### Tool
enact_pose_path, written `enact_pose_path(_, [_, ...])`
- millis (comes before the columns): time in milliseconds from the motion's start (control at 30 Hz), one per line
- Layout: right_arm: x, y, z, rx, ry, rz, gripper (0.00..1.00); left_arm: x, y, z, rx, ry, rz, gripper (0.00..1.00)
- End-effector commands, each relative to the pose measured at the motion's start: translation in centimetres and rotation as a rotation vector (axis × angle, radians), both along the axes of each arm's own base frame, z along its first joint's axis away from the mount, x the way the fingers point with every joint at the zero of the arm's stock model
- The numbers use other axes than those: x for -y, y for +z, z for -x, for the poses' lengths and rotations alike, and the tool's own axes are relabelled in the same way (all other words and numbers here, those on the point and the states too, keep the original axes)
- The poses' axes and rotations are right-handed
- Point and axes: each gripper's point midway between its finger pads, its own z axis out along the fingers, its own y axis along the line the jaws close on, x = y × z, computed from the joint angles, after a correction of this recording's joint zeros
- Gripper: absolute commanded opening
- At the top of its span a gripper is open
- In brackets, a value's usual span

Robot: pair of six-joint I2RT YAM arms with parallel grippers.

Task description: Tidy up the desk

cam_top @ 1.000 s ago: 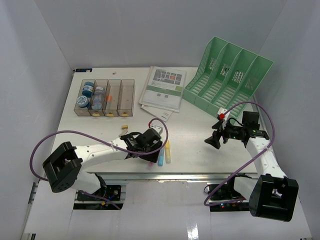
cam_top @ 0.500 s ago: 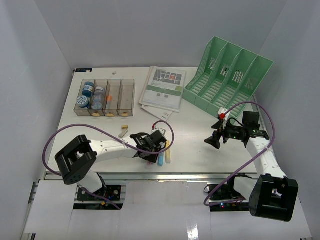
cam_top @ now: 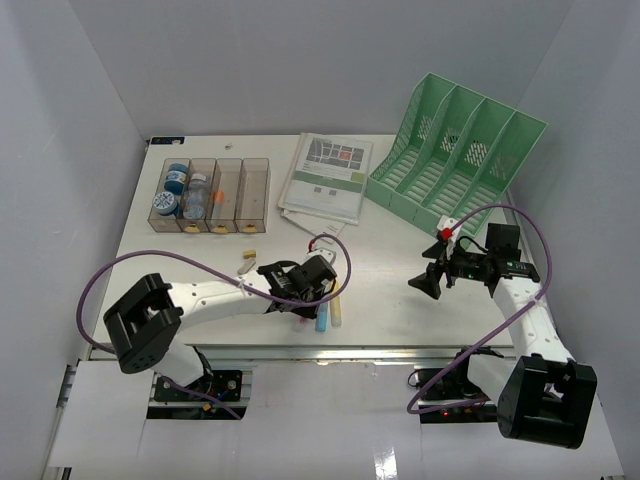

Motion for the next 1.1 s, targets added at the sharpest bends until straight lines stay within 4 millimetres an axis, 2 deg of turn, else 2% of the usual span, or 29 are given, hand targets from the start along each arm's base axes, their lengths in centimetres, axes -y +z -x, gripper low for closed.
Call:
enact_pose_path(0, [-0.5,1.4,0.3,0.035,0.026,-0.033,0.95,1.0,7.3,-3.9,0.166,0.018,0.129,0.15])
enact_pose_path(100, [-0.6,1.7,0.4,0.043,0.029,-0.037,0.95,-0.9,8.4,-6.9,0.158,0.069,0.172,0.14])
enact_pose_path(133, [-0.6,1.8,0.5,0.041,0.03,-0.041,0.95,-2.9,8.6,-8.9,0.166,0.112,0.168,0.13])
enact_pose_path(300, [-1.0,2.4,1.0,0.041,0.052,-0.068,0.95,-8.0,10.7,-15.4,0.208,0.24,0.218,0.11])
enact_pose_path(400, [-1.2,2.9,1.1,0.049,0.06,-0.077,0.95,-11.8,12.8,-20.4,0.255,0.326,0.26,0.11])
enact_pose_path(500, [-1.3,3.0,1.2,0.04,0.062,-0.085,0.96,-15.4,12.1,-24.3,0.257,0.41,0.245,0.11])
enact_pose_path(600, [-1.5,3.2,1.4,0.021,0.073,-0.099,0.96,-17.6,11.2,-27.6,0.248,0.47,0.234,0.12])
enact_pose_path(700, [-1.6,3.2,1.5,0.015,0.081,-0.105,0.96,-19.9,10.3,-30.5,0.258,0.533,0.197,0.13])
enact_pose_path(733, [-1.6,3.2,1.5,0.014,0.082,-0.107,0.96,-20.3,10.9,-30.9,0.274,0.541,0.199,0.13])
enact_pose_path(767, [-1.7,3.2,1.5,0.009,0.083,-0.108,0.96,-20.6,9.9,-31.5,0.255,0.555,0.194,0.13])
enact_pose_path(867, [-1.9,3.4,1.7,-0.005,0.091,-0.12,0.96,-21.6,9.0,-33.5,0.257,0.581,0.168,0.16])
enact_pose_path(933, [-2.0,3.5,1.8,-0.013,0.098,-0.128,0.96,-22.3,8.6,-34.3,0.262,0.598,0.139,0.21])
enact_pose_path(1067, [-2.3,3.2,1.8,-0.022,0.106,-0.118,0.96,-23.5,7.8,-35.4,0.265,0.615,0.097,0.39])
